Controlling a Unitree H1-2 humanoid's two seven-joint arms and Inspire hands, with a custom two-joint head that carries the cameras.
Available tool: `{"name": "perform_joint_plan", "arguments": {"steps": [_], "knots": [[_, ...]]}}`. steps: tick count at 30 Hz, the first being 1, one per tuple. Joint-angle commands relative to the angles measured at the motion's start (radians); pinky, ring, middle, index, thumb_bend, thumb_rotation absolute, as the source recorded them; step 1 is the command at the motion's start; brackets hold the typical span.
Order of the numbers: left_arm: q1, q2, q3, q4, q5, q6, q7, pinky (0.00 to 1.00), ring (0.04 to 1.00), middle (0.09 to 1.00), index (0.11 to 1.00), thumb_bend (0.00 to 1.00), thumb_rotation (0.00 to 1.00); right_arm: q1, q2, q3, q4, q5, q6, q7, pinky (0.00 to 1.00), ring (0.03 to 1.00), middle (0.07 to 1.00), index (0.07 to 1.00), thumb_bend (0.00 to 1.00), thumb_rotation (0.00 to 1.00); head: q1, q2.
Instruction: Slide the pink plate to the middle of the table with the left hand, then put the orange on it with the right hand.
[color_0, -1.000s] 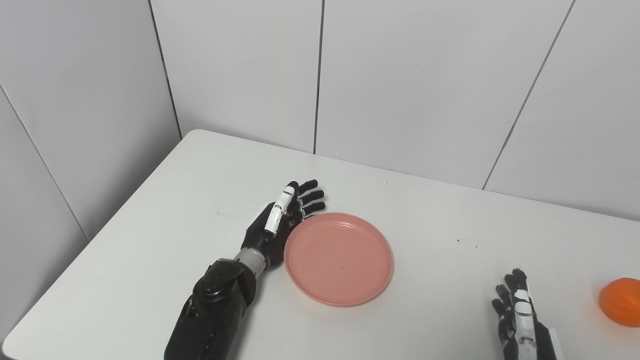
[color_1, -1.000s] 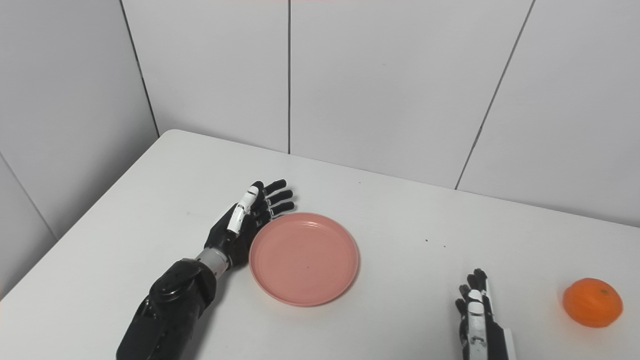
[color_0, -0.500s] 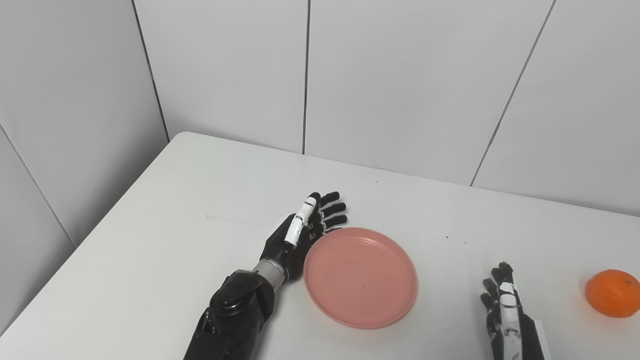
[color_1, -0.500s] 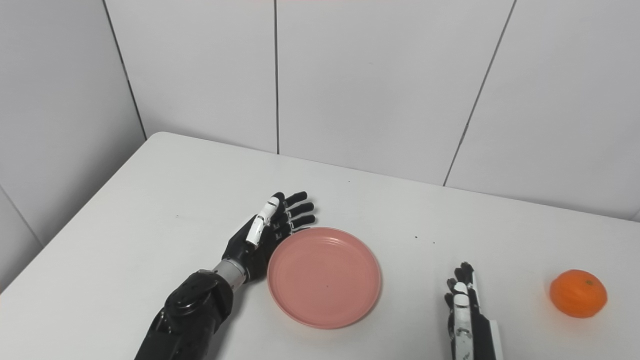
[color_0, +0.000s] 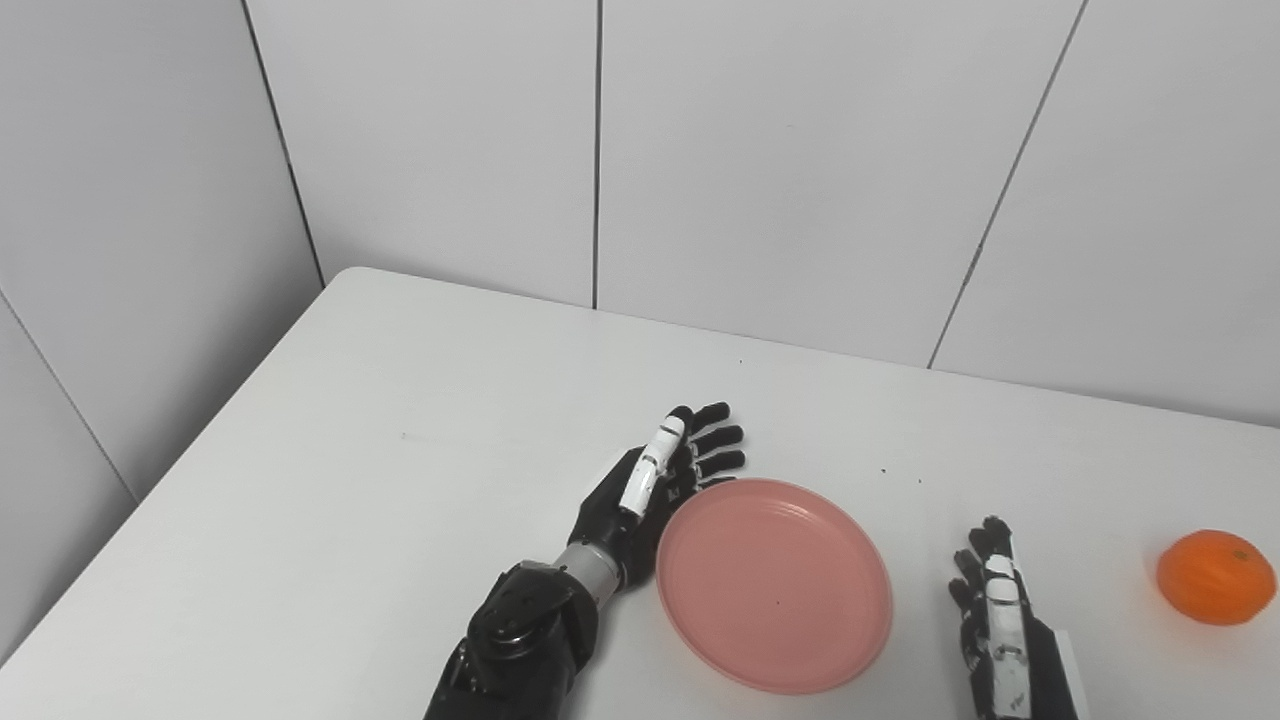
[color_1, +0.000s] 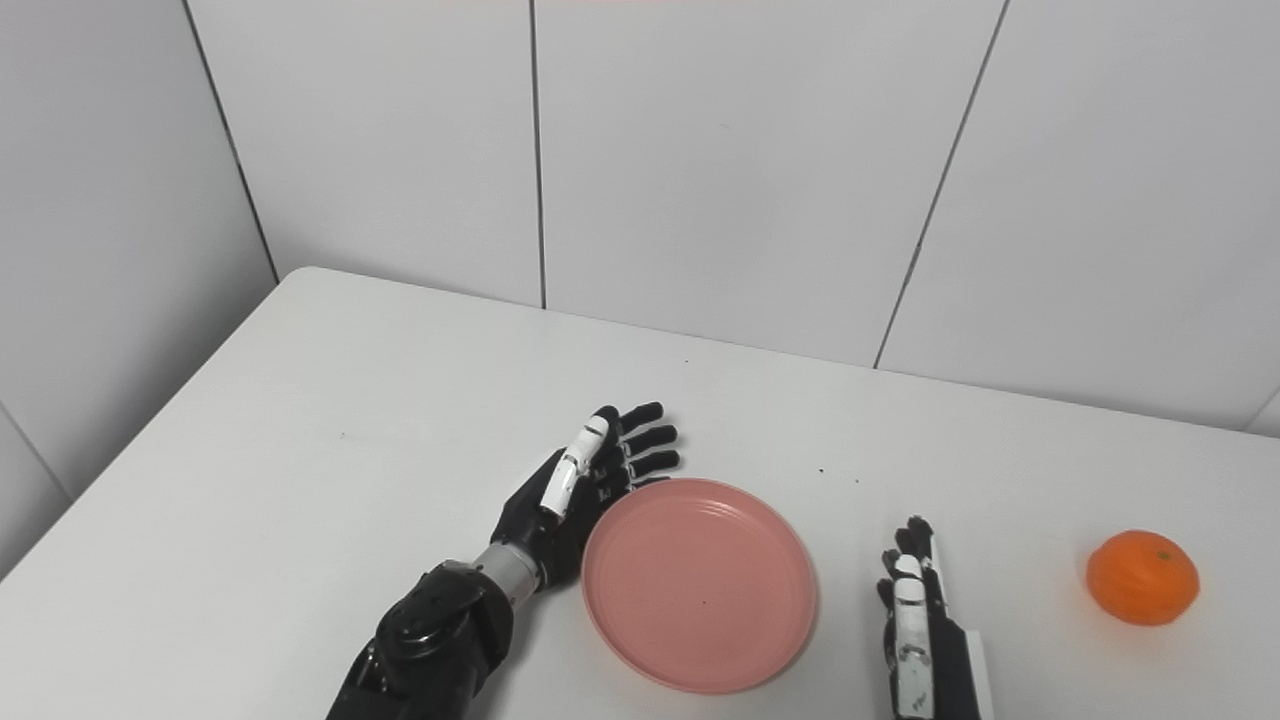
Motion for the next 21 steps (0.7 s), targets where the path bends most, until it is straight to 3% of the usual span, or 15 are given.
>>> {"name": "perform_joint_plan", "arguments": {"steps": [1, 5, 14, 21], "knots": [[0.005, -0.017, -0.005, -0.018, 0.000, -0.003, 0.000, 0.83, 0.852, 0.862, 0.854, 0.39, 1.00, -0.025, 0.010, -0.003, -0.044, 0.000, 0.003, -0.006, 1.00, 0.989, 0.992, 0.990, 0.27, 1.00, -0.008, 0.002], [0.025, -0.045, 0.002, -0.024, -0.011, -0.011, 0.003, 0.83, 0.850, 0.859, 0.849, 0.39, 1.00, -0.025, 0.016, 0.000, -0.049, -0.007, 0.007, -0.014, 0.99, 0.986, 0.989, 0.990, 0.28, 1.00, -0.038, 0.012], [0.043, -0.044, 0.014, -0.034, -0.018, -0.012, -0.015, 0.85, 0.866, 0.875, 0.867, 0.38, 1.00, -0.043, 0.003, -0.022, -0.042, -0.016, 0.007, -0.028, 1.00, 0.990, 0.986, 0.984, 0.27, 1.00, -0.063, 0.024], [0.049, -0.045, 0.022, -0.054, -0.032, -0.001, -0.008, 0.86, 0.870, 0.879, 0.869, 0.38, 1.00, -0.073, -0.047, -0.044, -0.051, -0.071, -0.048, -0.035, 0.98, 0.966, 0.969, 0.973, 0.28, 1.00, -0.100, 0.036]]}}
